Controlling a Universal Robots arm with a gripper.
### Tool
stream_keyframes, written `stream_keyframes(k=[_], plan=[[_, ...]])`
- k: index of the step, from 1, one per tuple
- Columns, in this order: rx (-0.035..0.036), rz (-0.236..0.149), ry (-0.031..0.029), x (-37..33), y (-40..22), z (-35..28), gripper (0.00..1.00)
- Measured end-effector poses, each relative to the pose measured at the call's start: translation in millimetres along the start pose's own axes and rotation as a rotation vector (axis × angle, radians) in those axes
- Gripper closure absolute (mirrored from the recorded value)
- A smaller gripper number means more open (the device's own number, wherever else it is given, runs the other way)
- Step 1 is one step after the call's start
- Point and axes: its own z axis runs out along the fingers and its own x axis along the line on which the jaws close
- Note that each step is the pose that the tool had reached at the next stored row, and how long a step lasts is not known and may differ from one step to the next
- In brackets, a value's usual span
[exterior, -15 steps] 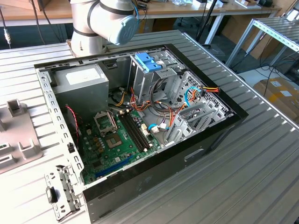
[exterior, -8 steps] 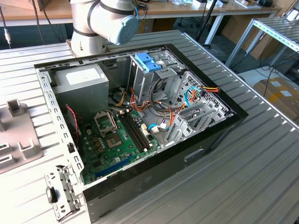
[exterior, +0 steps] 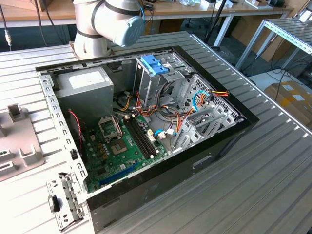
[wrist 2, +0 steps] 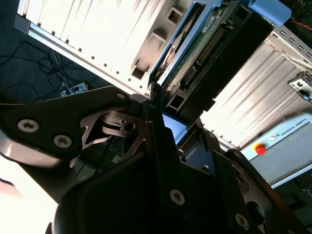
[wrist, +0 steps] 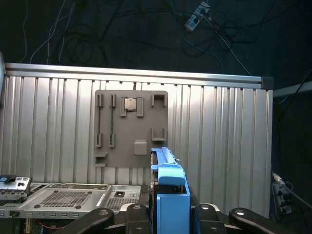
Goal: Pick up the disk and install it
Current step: 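Pick up the disk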
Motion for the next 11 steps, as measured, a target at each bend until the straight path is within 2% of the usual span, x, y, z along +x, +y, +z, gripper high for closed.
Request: stream_keyframes(k=[11], plan=[[0.0000, 0.000, 0.0000, 0.3, -8.2, -0.3, 0.63]])
